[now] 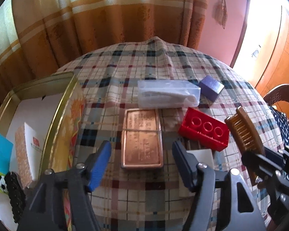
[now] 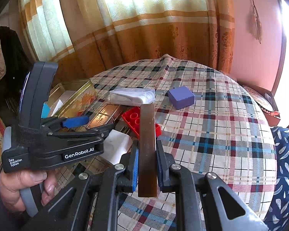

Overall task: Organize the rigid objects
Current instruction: 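Lift the copper plate and wooden brush with both tools toward the tray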

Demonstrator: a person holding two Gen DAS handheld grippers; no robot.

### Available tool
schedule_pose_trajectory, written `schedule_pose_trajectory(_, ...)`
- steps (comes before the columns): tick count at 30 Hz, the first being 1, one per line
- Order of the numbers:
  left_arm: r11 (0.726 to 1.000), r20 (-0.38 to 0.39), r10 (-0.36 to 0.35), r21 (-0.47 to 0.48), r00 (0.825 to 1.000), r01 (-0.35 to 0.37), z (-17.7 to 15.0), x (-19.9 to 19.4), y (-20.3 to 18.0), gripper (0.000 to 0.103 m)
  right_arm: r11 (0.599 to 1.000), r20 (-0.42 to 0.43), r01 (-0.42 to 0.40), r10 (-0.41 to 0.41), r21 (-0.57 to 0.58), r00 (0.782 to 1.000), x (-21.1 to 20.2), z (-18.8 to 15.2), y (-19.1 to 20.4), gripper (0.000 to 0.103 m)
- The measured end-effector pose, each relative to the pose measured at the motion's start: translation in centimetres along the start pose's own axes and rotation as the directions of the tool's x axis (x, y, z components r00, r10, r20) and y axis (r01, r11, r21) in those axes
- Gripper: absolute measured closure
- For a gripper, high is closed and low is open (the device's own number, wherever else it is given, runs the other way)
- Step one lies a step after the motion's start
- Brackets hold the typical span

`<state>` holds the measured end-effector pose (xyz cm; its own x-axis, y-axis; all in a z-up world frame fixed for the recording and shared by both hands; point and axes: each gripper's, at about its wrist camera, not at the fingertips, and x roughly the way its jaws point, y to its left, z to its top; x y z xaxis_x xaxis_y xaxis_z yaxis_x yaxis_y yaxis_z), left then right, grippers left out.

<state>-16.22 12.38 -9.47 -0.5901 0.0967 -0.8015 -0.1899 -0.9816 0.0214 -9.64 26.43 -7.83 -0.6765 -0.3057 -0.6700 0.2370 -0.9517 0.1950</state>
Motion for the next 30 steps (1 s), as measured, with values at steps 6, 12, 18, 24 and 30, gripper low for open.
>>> schedule_pose_trajectory(6,1.000,-0.029,-0.010,-0.014,1.000,0.010,0.9,1.3,0.2,0.057,1.000,-0.004,-0.004,0.004,0.007,1.000,0.2,0.0,-0.1,0.086)
schedule_pose_trajectory(12,1.000,-0.013,0.018,0.016,1.000,-0.018,0.0,0.9,-0.4,0.058,1.000,-0.001,-0.003,0.003,0.007,1.000,0.2,0.0,-0.1,0.086)
schedule_pose_trajectory(18,1.000,0.013,0.023,-0.005,1.000,-0.023,-1.7,-0.5,-0.3,0.058,1.000,0.017,0.003,-0.003,-0.005,1.000,-0.1,0.0,0.1,0.086)
schedule_pose_trajectory(24,0.999,0.033,0.023,-0.026,0.999,-0.022,-2.2,-1.4,0.1,0.058,1.000,0.022,0.011,-0.010,-0.005,1.000,-0.2,0.1,0.2,0.086)
schedule_pose_trajectory(30,0.998,0.100,0.055,-0.033,0.993,-0.052,-2.6,-3.0,0.2,0.058,1.000,0.051,0.019,-0.018,-0.016,0.999,-0.7,-0.1,0.4,0.086)
